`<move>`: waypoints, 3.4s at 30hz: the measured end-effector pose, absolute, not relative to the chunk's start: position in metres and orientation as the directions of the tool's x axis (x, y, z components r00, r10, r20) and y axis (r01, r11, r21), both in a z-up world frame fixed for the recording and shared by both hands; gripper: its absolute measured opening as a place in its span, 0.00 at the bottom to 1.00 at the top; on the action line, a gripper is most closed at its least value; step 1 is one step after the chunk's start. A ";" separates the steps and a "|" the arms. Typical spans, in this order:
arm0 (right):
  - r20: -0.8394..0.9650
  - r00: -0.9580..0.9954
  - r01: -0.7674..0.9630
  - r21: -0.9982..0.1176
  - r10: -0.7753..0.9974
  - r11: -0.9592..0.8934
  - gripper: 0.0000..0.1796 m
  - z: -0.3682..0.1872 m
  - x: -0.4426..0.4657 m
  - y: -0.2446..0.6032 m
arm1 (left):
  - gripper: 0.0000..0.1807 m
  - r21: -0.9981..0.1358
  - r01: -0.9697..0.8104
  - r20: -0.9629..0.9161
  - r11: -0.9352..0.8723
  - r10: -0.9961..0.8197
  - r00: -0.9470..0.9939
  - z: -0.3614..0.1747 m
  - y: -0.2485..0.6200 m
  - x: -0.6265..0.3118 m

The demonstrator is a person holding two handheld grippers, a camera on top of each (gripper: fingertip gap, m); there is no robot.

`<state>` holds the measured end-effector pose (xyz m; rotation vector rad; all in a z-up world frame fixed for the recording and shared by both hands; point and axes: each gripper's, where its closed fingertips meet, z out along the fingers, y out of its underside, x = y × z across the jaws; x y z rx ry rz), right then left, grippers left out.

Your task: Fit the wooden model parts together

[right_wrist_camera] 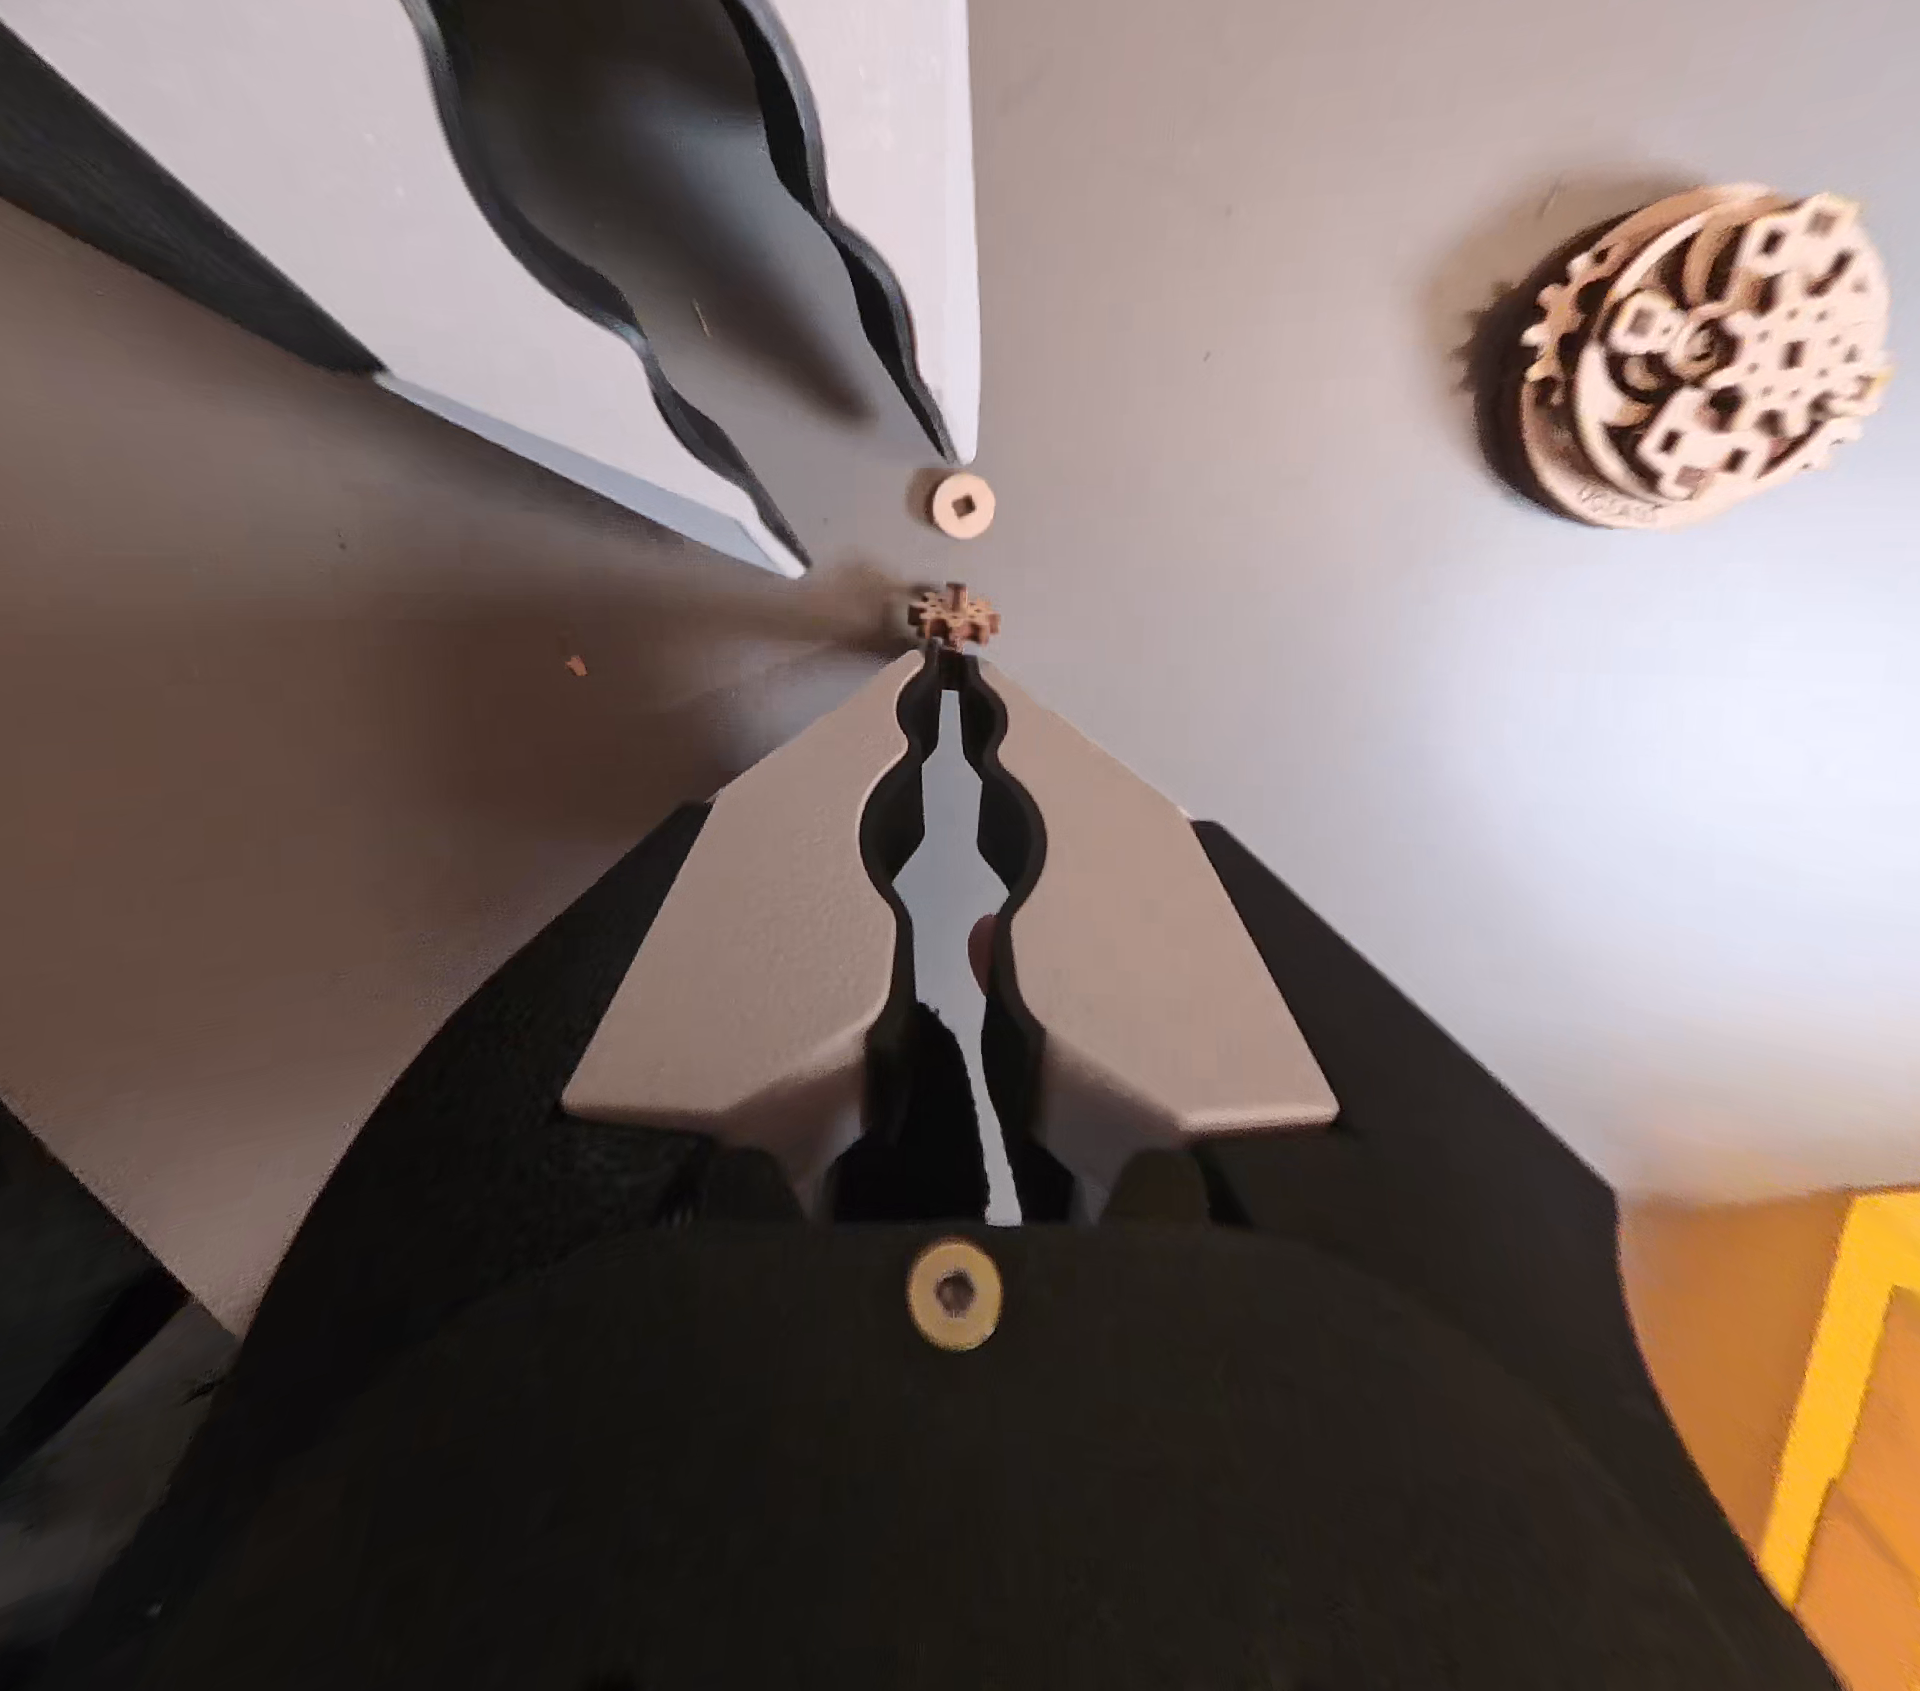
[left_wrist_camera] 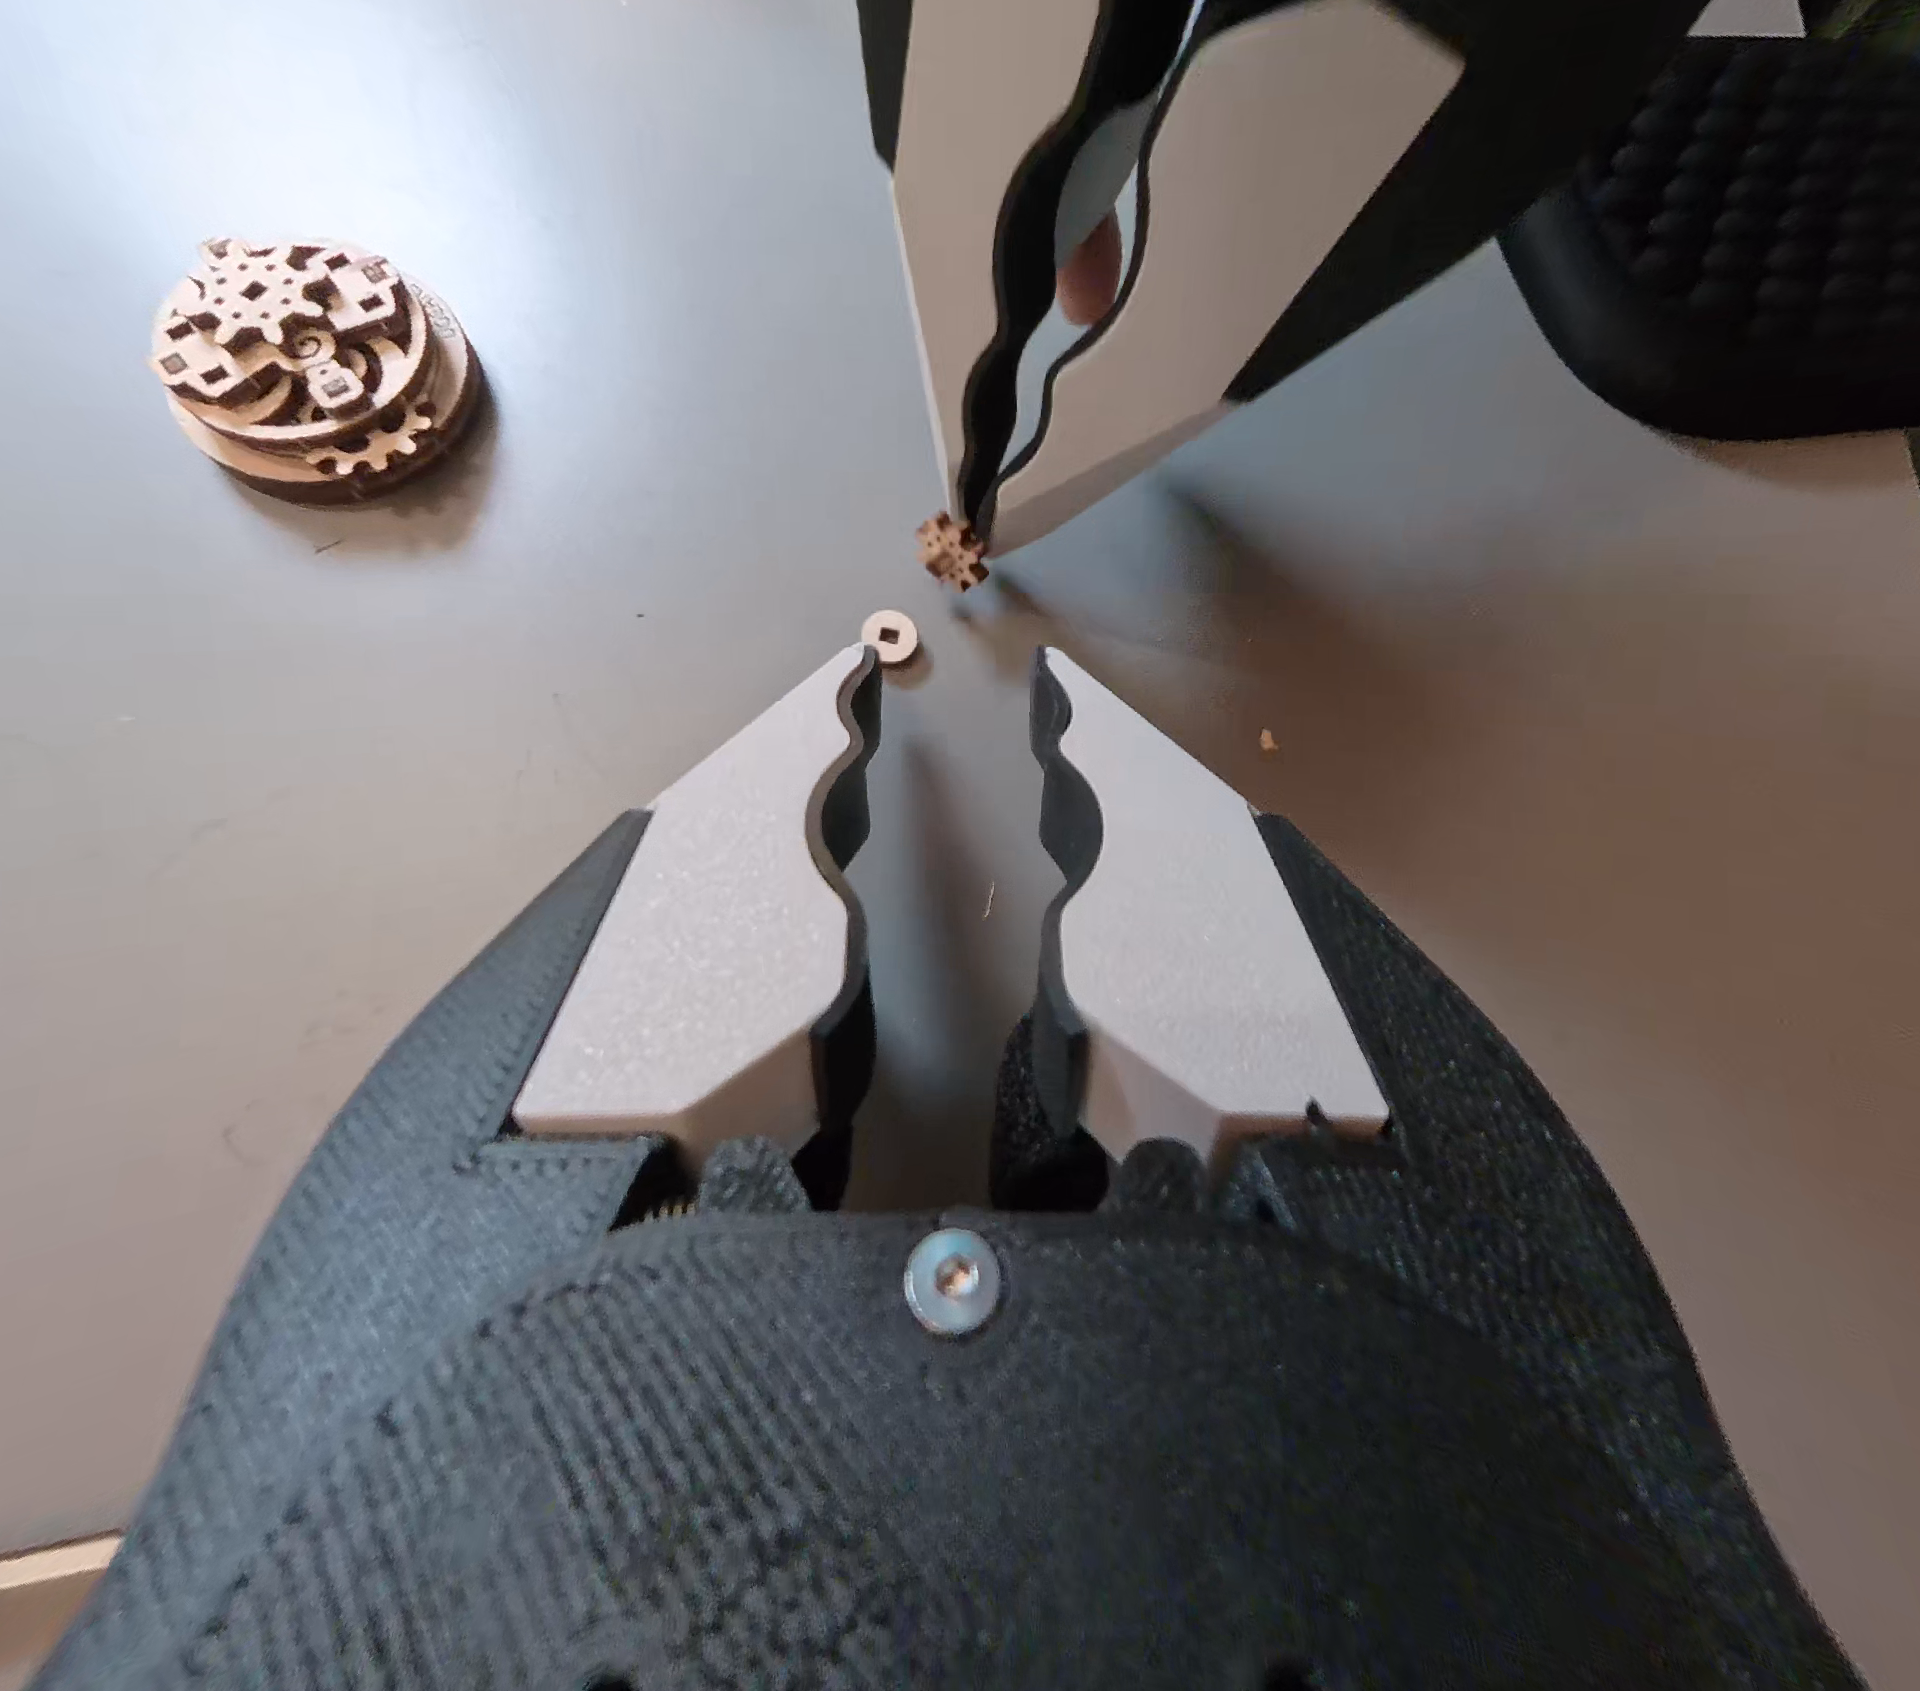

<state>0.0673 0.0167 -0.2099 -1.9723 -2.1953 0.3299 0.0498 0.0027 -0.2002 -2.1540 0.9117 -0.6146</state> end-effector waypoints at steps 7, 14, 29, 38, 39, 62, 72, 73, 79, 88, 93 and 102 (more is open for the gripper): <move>-0.083 -0.095 0.919 -0.390 0.992 0.055 0.00 -0.202 0.068 0.012 | 0.16 -0.749 -0.437 0.126 -0.498 -0.755 0.644 -0.203 0.004 0.045; -0.066 -0.225 0.708 -0.696 0.972 0.117 0.00 -0.177 0.060 -0.007 | 0.13 -0.848 -0.384 0.115 -0.365 -0.835 0.538 -0.179 -0.004 0.059; -0.101 -0.254 0.417 -0.909 0.962 0.014 0.01 -0.152 0.055 -0.014 | 0.08 -0.907 -0.237 0.210 -0.349 -0.860 0.465 -0.151 -0.013 0.064; -0.001 -0.263 0.689 -0.700 0.965 0.188 0.10 -0.202 0.048 0.010 | 0.09 -0.719 -0.547 0.044 -0.429 -0.813 0.581 -0.203 -0.010 0.036; 0.002 -0.271 0.700 -0.685 0.963 0.199 0.10 -0.205 0.045 0.011 | 0.09 -0.716 -0.551 0.042 -0.430 -0.813 0.581 -0.204 -0.009 0.036; -0.085 -0.319 0.680 -0.714 0.944 0.166 0.04 -0.196 0.050 0.000 | 0.16 -0.714 -0.583 0.073 -0.387 -0.870 0.488 -0.208 -0.022 0.035; -0.190 -0.259 0.545 -0.838 0.947 -0.019 0.04 -0.167 0.062 -0.018 | 0.07 -0.696 -0.675 0.010 -0.245 -0.943 0.332 -0.208 -0.011 0.032; -0.195 -0.251 0.534 -0.845 0.948 -0.033 0.04 -0.165 0.062 -0.017 | 0.06 -0.694 -0.679 0.020 -0.241 -0.949 0.316 -0.210 -0.013 0.035; -0.225 -0.226 0.498 -0.863 0.948 -0.086 0.04 -0.166 0.064 -0.011 | 0.06 -0.707 -0.669 0.008 -0.228 -0.949 0.315 -0.211 -0.011 0.053; -0.200 -0.227 0.372 -0.922 0.953 -0.104 0.04 -0.151 0.066 0.000 | 0.06 -0.797 -0.517 0.078 -0.313 -0.902 0.425 -0.192 -0.011 0.061; -0.156 -0.278 0.452 -0.892 0.948 -0.014 0.04 -0.169 0.070 -0.011 | 0.06 -0.747 -0.580 0.074 -0.324 -0.908 0.412 -0.202 -0.020 0.060; -0.135 -0.296 0.503 -0.864 0.946 0.034 0.04 -0.180 0.072 -0.018 | 0.10 -0.687 -0.632 0.033 -0.358 -0.885 0.464 -0.212 -0.017 0.056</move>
